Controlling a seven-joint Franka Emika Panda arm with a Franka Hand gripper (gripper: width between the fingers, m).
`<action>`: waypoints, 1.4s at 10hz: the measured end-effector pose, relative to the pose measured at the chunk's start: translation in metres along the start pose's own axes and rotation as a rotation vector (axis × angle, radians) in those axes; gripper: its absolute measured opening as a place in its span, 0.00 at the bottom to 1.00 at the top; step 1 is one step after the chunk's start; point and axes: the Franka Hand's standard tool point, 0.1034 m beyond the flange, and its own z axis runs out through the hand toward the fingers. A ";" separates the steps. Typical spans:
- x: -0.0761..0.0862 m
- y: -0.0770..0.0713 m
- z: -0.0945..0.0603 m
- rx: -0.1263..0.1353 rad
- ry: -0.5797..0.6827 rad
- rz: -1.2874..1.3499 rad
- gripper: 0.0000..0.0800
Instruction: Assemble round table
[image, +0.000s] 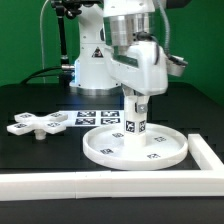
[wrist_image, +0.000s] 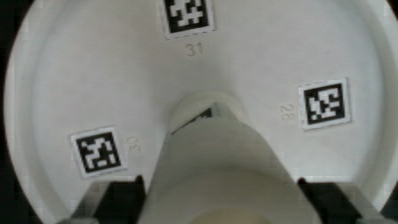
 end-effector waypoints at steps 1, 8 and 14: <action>-0.002 0.000 0.000 0.023 -0.010 0.121 0.51; -0.012 -0.001 0.001 -0.006 -0.042 0.195 0.78; -0.011 -0.003 0.000 -0.009 -0.029 -0.369 0.81</action>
Offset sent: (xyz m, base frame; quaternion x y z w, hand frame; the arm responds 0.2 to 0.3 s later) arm 0.0000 0.0000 0.0000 0.0000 0.0000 0.1938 0.9810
